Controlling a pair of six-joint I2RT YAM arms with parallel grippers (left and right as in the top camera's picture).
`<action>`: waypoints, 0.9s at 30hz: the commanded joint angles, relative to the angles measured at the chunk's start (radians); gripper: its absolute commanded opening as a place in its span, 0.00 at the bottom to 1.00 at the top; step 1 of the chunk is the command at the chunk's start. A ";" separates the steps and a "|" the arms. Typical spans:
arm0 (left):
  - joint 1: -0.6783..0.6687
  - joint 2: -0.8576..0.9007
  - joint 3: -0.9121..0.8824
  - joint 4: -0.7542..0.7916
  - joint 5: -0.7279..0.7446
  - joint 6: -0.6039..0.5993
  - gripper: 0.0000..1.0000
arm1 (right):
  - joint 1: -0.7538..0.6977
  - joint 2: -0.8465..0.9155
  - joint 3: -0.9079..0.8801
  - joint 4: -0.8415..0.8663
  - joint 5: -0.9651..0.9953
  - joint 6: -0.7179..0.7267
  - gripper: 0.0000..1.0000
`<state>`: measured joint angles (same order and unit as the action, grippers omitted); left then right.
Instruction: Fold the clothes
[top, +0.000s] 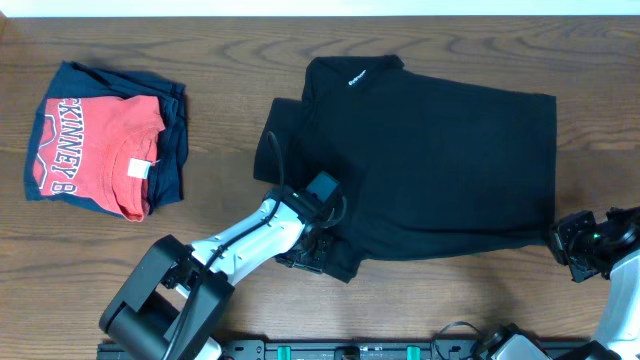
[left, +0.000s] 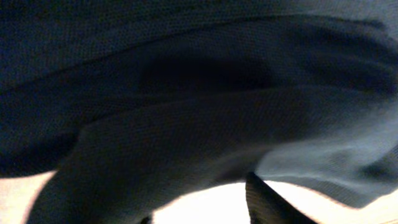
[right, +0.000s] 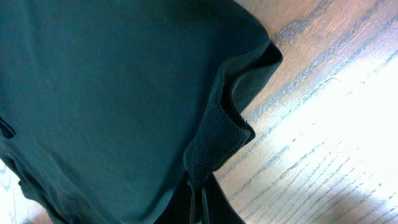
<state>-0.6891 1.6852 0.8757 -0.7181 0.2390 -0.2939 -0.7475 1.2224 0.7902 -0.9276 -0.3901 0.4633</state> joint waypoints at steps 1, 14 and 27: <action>0.013 0.032 -0.005 0.002 0.004 0.009 0.33 | 0.000 0.001 0.019 -0.005 -0.011 -0.008 0.01; 0.013 -0.023 0.042 -0.141 0.072 0.008 0.06 | 0.000 0.000 0.019 -0.007 -0.011 -0.061 0.01; -0.035 -0.086 0.003 0.054 0.138 -0.274 0.65 | 0.000 0.000 0.019 -0.008 -0.010 -0.068 0.02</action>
<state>-0.7177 1.5879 0.8906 -0.6834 0.3649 -0.4355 -0.7475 1.2224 0.7902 -0.9333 -0.3901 0.4091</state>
